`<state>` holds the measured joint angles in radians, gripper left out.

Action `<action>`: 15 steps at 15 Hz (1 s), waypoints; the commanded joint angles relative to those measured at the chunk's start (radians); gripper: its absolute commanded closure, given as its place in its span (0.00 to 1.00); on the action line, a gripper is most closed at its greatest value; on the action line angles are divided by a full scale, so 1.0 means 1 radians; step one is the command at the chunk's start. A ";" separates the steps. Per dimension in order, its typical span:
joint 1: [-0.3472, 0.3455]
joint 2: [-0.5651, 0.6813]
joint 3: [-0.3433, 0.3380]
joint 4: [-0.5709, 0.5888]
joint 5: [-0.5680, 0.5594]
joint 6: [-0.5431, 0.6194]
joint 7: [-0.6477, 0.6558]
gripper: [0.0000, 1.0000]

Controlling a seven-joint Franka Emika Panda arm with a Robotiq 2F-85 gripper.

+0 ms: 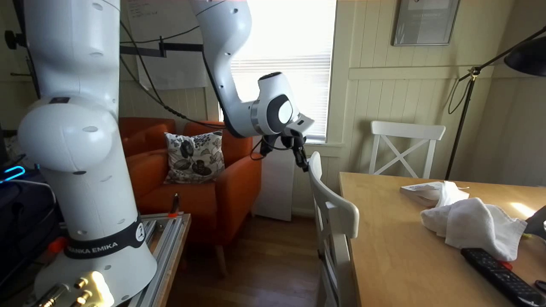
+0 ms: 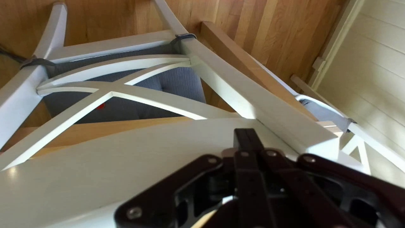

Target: Push the white chair underneath the table.

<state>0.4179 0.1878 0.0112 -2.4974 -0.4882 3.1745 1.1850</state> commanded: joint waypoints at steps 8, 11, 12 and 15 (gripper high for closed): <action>0.498 0.201 -0.496 0.205 -0.025 0.119 0.154 1.00; 0.552 0.124 -0.507 0.132 -0.053 0.012 0.115 1.00; 0.510 0.043 -0.429 0.069 -0.057 -0.059 0.085 1.00; 0.390 -0.120 -0.212 -0.079 0.076 -0.193 -0.075 1.00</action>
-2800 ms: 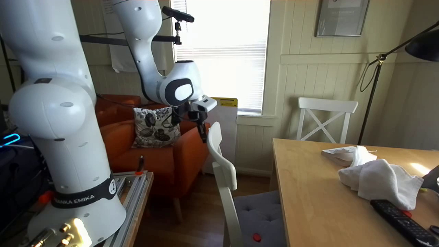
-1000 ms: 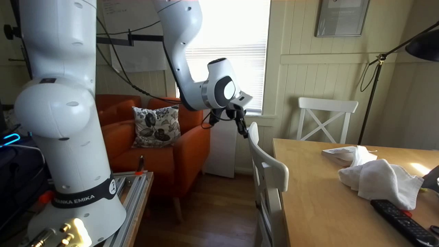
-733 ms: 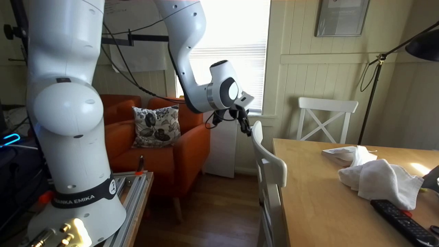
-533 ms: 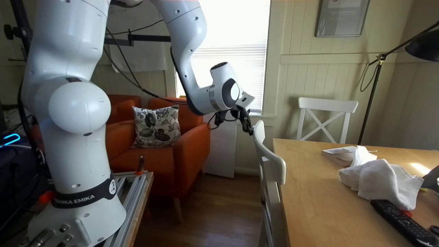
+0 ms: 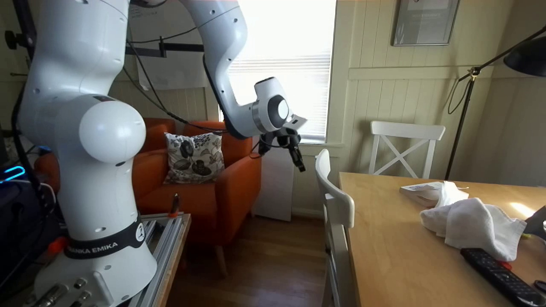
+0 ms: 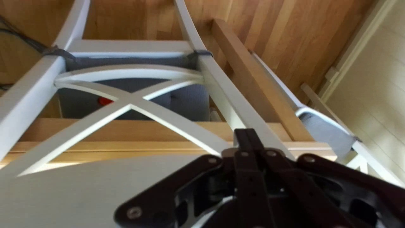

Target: Push the white chair underneath the table.

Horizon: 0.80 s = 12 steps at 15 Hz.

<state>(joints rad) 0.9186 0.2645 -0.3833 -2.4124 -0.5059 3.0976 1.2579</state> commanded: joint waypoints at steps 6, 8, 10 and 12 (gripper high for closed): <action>-0.321 -0.500 0.473 -0.297 0.387 -0.471 -0.446 0.63; -0.402 -0.610 0.511 -0.300 0.403 -0.577 -0.511 0.49; -0.474 -0.711 0.534 -0.287 0.437 -0.672 -0.590 0.35; -0.505 -0.812 0.520 -0.256 0.519 -0.819 -0.711 0.21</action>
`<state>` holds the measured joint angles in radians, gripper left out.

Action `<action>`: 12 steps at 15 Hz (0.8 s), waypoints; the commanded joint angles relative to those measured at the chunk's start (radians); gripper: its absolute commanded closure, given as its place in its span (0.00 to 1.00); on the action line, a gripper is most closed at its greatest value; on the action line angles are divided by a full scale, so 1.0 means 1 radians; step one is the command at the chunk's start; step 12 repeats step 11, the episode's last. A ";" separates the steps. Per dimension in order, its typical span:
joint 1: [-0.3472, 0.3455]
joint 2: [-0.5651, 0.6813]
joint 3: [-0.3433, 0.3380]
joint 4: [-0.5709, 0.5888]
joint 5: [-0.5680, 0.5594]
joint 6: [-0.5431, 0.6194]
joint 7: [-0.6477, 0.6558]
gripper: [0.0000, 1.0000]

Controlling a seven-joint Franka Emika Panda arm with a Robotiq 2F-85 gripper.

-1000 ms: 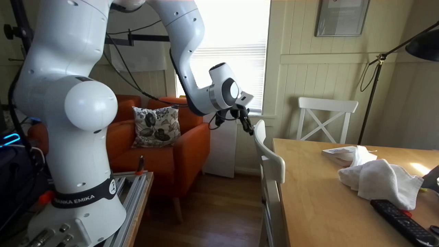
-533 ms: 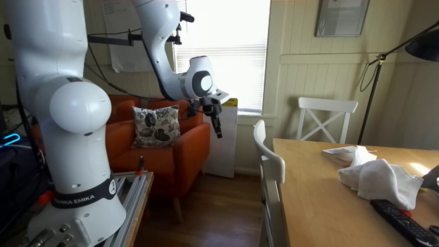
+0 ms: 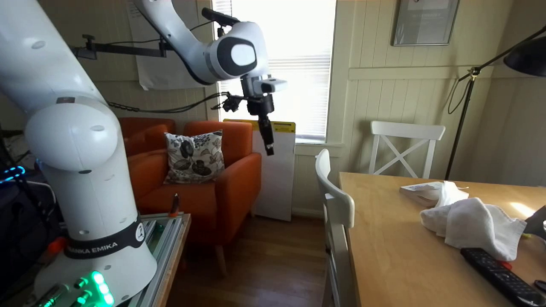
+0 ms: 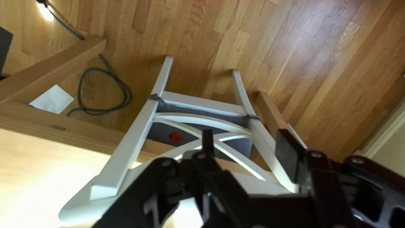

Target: Push the white chair underneath the table.

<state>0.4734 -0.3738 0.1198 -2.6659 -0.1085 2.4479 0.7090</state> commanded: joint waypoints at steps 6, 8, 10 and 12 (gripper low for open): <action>-0.242 -0.450 0.018 0.079 0.134 -0.433 -0.281 0.00; -0.267 -0.410 0.050 0.083 0.144 -0.405 -0.290 0.00; -0.300 -0.462 0.039 0.093 0.143 -0.433 -0.313 0.00; -0.304 -0.472 0.038 0.093 0.143 -0.438 -0.317 0.00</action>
